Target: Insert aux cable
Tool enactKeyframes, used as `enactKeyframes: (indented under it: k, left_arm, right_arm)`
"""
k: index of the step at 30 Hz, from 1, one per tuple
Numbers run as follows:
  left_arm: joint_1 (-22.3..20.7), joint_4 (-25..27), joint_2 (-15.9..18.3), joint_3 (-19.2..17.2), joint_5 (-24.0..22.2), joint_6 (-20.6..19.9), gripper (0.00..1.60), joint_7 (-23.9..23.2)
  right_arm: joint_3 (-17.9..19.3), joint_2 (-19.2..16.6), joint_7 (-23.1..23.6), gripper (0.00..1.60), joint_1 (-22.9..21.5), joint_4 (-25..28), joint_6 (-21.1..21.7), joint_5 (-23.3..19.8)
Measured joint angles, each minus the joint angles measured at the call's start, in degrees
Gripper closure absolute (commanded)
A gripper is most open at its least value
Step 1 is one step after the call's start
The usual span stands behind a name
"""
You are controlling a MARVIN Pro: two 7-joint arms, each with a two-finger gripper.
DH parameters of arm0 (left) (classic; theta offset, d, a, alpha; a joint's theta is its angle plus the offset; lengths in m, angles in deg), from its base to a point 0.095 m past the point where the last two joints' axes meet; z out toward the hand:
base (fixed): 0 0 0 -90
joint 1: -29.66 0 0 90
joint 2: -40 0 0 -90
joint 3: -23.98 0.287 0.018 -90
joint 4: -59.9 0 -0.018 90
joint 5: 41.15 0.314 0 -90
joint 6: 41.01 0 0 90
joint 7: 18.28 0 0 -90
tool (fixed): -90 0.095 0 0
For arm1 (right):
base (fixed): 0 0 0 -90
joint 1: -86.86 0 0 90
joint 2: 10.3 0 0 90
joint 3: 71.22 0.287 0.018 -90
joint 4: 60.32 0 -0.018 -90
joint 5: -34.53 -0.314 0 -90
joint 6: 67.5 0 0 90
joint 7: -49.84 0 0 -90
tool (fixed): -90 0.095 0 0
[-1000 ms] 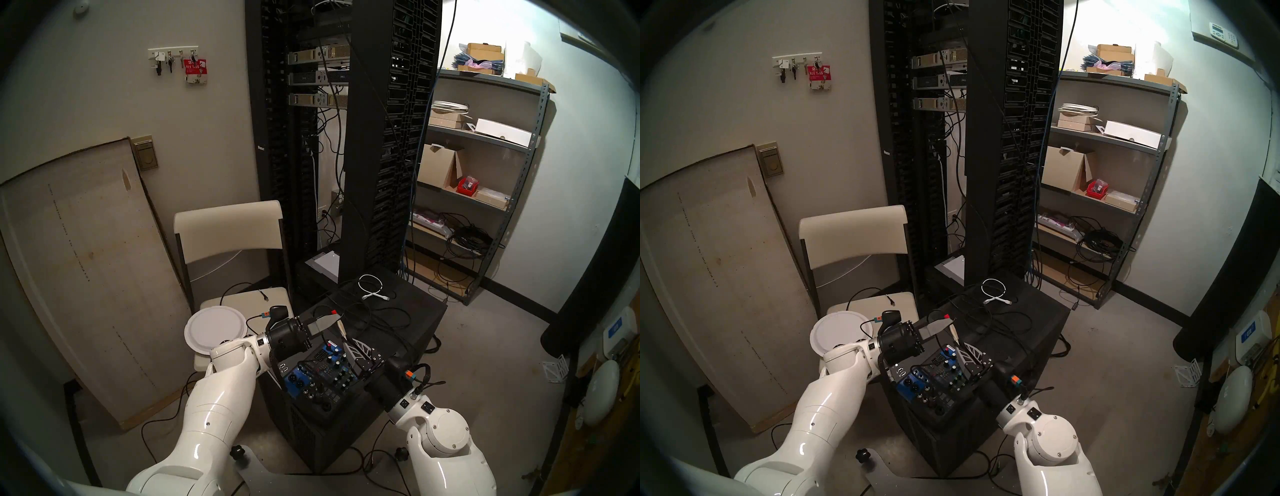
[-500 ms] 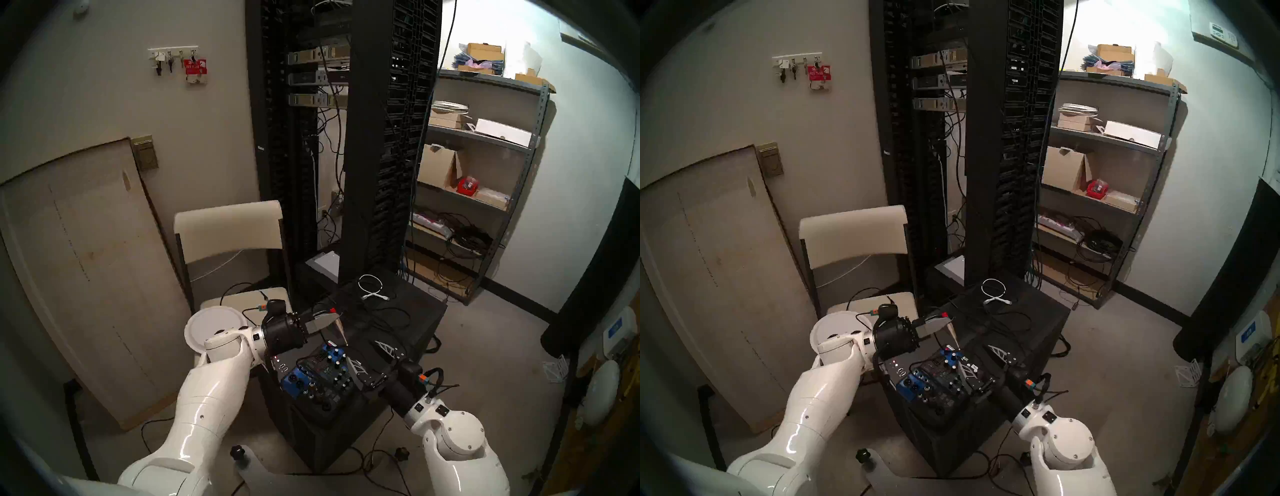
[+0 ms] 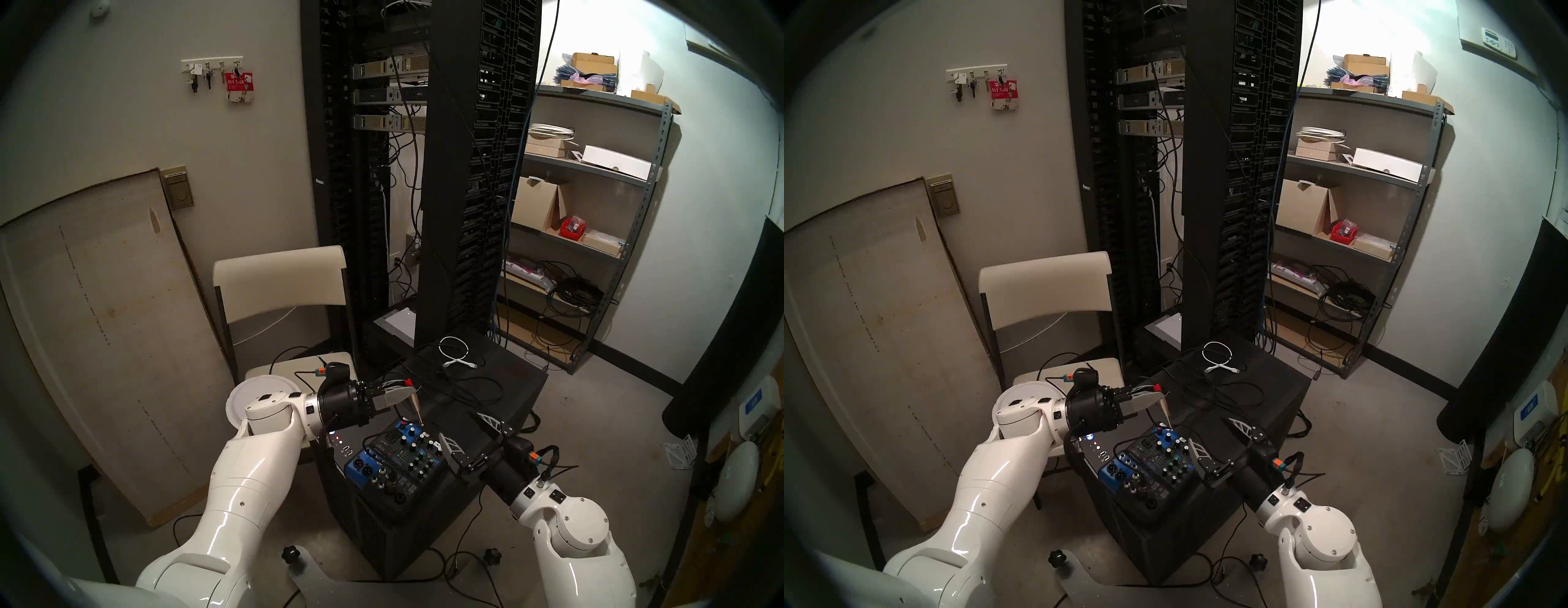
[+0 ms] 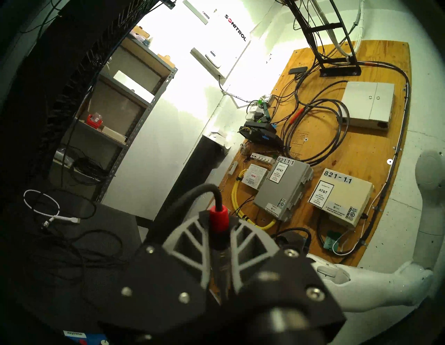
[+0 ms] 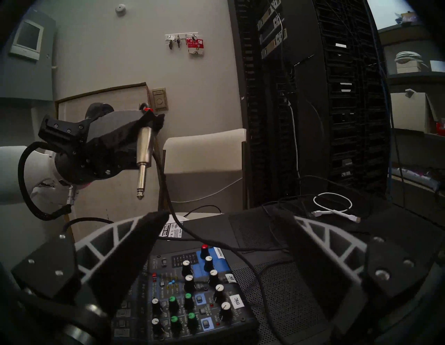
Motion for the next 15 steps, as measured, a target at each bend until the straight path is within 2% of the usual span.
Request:
enactKeyframes:
  k: [6,8,11,15]
  left_arm:
    - [0.1,1.1,1.1,1.5,0.2,2.6,1.6,-1.3]
    - [0.2,1.5,1.8,2.5,0.3,4.0,1.6,-1.5]
    - [0.4,2.0,2.6,3.7,0.7,6.2,1.6,-1.7]
    - [0.6,2.1,3.8,5.2,2.5,10.3,1.6,-1.9]
  right_arm:
    - [0.6,-0.2,1.0,0.19,-0.4,0.8,1.4,-1.1]
    - [0.7,-0.3,1.5,0.22,-0.6,1.0,2.0,-1.5]
    - [0.7,-0.5,2.1,0.35,-0.7,1.3,2.7,-1.9]
    - [0.5,-0.7,2.9,0.42,-0.7,1.9,3.7,-2.3]
